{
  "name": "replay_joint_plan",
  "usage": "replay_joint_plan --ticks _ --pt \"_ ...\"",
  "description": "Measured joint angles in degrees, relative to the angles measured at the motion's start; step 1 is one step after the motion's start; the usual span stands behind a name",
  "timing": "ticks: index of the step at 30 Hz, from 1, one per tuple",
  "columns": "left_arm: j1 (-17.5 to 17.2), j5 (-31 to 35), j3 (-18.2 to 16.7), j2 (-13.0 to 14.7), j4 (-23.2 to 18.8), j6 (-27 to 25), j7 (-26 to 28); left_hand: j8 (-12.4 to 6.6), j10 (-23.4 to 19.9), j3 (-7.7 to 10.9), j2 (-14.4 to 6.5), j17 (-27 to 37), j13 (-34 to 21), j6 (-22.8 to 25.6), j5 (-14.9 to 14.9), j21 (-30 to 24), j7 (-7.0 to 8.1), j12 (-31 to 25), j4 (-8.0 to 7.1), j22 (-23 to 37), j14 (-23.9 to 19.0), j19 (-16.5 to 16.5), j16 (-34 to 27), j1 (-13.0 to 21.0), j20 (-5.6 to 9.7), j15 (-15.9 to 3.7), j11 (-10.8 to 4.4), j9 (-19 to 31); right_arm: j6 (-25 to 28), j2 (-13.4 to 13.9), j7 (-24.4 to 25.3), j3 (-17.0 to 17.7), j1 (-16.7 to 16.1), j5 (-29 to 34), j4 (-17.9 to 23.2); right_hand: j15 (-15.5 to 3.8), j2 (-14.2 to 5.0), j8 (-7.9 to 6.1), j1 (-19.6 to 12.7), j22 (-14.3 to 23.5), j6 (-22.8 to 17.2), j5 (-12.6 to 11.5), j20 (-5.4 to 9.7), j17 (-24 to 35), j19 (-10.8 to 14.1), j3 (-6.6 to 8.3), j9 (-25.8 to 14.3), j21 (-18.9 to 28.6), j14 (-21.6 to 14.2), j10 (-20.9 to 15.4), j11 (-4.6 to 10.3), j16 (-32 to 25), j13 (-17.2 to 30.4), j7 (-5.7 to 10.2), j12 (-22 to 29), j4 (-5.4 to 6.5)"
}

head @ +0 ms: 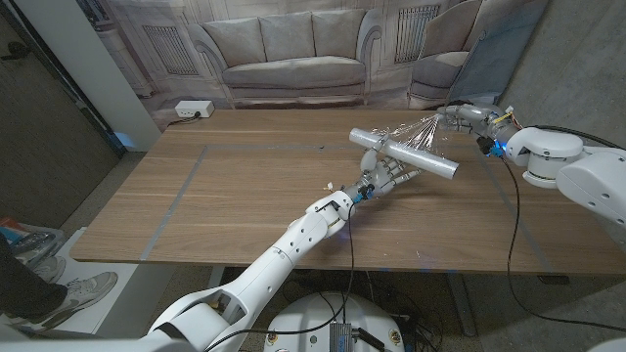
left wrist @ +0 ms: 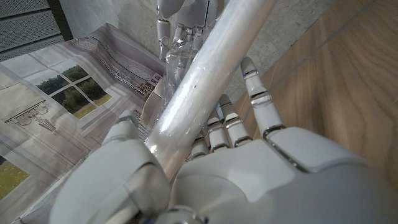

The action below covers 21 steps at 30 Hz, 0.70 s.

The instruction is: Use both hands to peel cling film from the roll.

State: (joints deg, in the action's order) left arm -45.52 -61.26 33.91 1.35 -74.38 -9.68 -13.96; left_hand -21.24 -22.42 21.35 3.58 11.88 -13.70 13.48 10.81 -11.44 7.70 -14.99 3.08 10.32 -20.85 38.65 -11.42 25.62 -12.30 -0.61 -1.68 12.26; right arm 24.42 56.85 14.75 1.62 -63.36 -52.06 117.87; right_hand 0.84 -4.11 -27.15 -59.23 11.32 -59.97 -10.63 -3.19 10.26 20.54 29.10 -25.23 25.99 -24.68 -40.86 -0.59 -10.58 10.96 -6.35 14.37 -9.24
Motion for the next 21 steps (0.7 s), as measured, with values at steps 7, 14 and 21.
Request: replay_joint_plan --ticks 7,14,21 --pt "-0.67 -0.21 0.19 0.43 -1.14 -0.16 0.47 -2.5 3.26 -0.17 0.0 -0.14 0.4 5.19 0.0 0.0 -1.64 1.81 0.17 0.0 0.52 0.0 0.0 0.02 0.0 0.51 1.46 0.93 0.61 -0.25 0.64 -0.26 0.83 0.08 0.01 0.0 0.0 0.0 0.0 0.0 0.0 0.0 0.0 0.0 0.0 0.0 0.0 0.1 0.0 -0.06 0.06 0.0 0.12 0.0 0.0 0.0" --pt "-1.1 -0.51 0.27 0.67 -1.78 -0.17 0.6 0.53 2.32 -0.39 -0.29 -0.17 1.03 -3.49 0.0 0.0 -2.15 2.15 0.4 0.0 0.27 0.46 -0.16 0.34 0.0 0.76 2.11 1.22 1.06 -0.42 1.14 -0.62 1.52 0.08 -0.13 0.0 0.0 0.0 0.0 0.0 0.0 0.0 0.0 0.0 0.0 0.32 -0.01 0.1 0.0 -0.31 0.3 0.0 0.12 0.0 0.0 0.0" --pt "-1.33 -0.66 0.48 0.92 -2.21 -0.17 0.51 1.01 1.33 -0.39 0.15 -0.44 1.41 -3.72 0.0 0.0 -2.15 2.15 0.4 0.0 0.08 0.45 -0.28 0.79 0.0 0.95 1.68 1.04 1.54 -0.51 1.72 -0.91 2.25 0.06 -0.29 -0.24 0.22 0.0 -0.22 0.0 0.0 0.0 0.0 0.0 0.0 0.32 -0.16 0.1 -0.25 -0.61 0.0 0.0 0.12 0.0 0.0 0.0"
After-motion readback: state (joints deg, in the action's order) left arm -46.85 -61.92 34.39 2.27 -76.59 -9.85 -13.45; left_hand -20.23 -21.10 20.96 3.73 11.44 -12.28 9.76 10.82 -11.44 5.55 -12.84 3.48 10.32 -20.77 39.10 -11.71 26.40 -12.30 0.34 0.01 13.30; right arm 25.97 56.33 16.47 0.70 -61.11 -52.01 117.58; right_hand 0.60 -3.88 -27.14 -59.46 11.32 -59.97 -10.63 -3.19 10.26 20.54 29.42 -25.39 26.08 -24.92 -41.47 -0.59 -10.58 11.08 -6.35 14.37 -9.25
